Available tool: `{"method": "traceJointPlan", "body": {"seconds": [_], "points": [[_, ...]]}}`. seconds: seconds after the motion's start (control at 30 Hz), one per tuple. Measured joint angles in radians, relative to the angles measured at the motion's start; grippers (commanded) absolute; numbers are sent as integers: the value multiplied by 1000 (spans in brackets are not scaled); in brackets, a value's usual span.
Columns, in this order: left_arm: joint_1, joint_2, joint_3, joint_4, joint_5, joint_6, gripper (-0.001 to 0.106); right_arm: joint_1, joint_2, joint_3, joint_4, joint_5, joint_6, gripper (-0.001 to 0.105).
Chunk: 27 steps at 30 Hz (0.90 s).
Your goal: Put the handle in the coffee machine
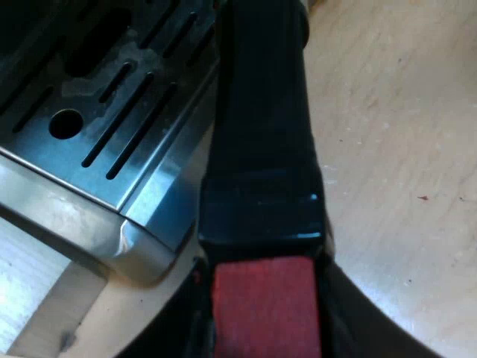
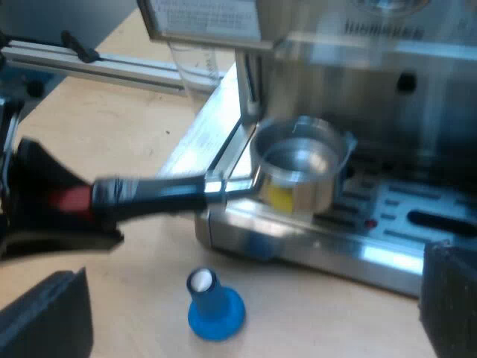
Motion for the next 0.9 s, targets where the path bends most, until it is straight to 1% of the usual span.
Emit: {"method": "traceJointPlan", "body": {"seconds": [0.07, 0.13, 0.2, 0.27, 0.37, 0.4, 0.47, 0.57, 0.63, 0.7, 0.8, 0.9], "points": [[0, 23, 0, -16, 0, 1, 0, 0, 6, 58, -90, 0, 0, 90], [0, 42, 0, -24, -7, 1, 0, 0, 7, 80, -130, 0, 0, 90], [0, 54, 0, -37, -19, 1, 0, 0, 7, 97, -150, 8, -3, 90], [16, 66, 0, -56, -23, 4, 0, -13, 7, 120, -160, 8, -6, 90], [52, 81, 0, -80, -23, 4, 0, -32, 16, 133, -168, 18, -8, 90], [52, 82, 0, -82, -23, 4, 0, -35, 18, 135, -169, 21, -9, 90], [80, 104, 0, -96, -28, 13, 0, -46, 47, 149, -214, 68, -36, 90], [85, 114, 0, -98, -28, 25, 0, -46, 82, 157, -274, 129, -84, 90], [92, 141, 0, -99, -31, 51, 0, -46, 125, 157, -351, 180, -106, 90], [92, 149, -2, -100, -29, 52, 0, -46, 153, 157, -398, 191, -117, 90], [92, 185, -5, -126, -12, 54, 0, -46, 201, 157, -484, 195, -161, 90], [92, 204, -6, -153, 15, 53, 0, -46, 247, 157, -548, 223, -189, 90]]}}
